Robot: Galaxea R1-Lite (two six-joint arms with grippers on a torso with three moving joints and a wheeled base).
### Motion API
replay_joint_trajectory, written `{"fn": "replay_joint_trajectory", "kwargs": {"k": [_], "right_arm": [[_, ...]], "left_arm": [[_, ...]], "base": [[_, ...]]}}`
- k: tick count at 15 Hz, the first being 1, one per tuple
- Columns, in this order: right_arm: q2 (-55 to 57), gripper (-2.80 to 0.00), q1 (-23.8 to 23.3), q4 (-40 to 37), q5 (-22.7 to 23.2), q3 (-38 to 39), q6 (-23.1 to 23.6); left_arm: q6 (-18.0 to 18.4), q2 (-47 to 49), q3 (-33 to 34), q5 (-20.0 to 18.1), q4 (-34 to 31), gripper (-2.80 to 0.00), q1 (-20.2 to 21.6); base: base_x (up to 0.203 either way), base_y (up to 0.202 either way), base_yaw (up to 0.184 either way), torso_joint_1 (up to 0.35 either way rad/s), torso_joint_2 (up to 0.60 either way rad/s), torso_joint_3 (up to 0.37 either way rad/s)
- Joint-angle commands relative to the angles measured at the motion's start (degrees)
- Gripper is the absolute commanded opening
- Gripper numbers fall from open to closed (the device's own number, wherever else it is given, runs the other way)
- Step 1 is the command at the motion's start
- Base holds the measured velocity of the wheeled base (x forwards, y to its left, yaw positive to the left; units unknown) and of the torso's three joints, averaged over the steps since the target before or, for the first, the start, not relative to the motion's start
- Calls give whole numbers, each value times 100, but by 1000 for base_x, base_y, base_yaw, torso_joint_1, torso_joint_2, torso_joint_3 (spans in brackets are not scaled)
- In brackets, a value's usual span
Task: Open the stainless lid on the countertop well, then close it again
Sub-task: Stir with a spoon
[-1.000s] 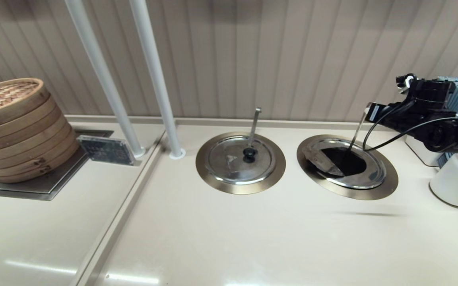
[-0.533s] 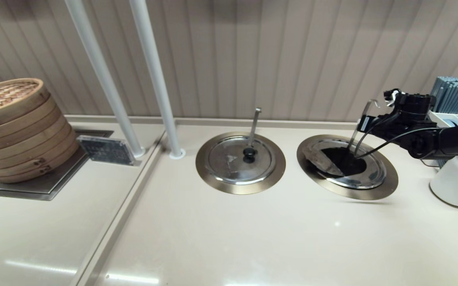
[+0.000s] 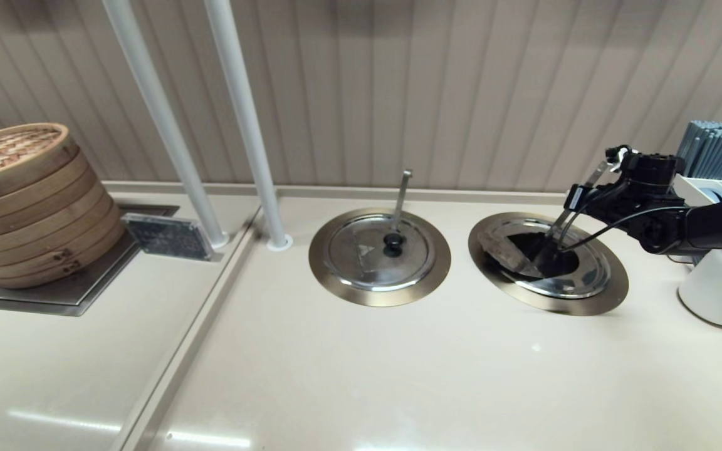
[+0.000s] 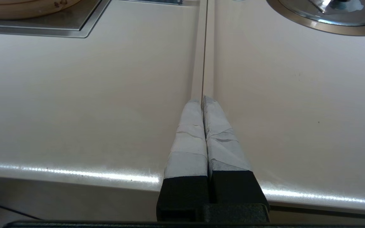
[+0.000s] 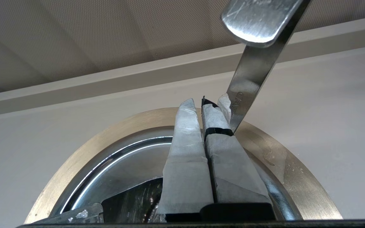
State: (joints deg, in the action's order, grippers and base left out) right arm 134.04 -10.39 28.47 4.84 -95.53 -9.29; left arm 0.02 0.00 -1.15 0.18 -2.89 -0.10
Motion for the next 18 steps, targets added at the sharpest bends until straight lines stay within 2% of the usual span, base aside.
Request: {"fn": "replay_joint_trajectory", "kwargs": {"k": [1,4,5,8,11,18], "right_arm": [[17,-280,2,42,-1,34,-2],[-45,-280,28,31,-14,145,28],[-31,0,28,35,-36,166,83],[-36,0,10,9,-71,183,190],[78,0,37,47,-411,154,246],[476,0,72,53,-533,44,229]], "left_arm": [[-2,0,0,-1,-1,-280,1],[-2,0,0,-1,-1,-280,1],[-2,0,0,-1,-1,-280,1],[-2,0,0,-1,-1,-280,1],[6,0,0,-1,-1,-280,1],[-2,0,0,2,-1,-280,1]], "base": [[0,0,0,0,0,0],[0,0,0,0,0,0],[0,0,0,0,0,0],[0,0,0,0,0,0],[0,0,0,0,0,0],[0,0,0,0,0,0]]}}
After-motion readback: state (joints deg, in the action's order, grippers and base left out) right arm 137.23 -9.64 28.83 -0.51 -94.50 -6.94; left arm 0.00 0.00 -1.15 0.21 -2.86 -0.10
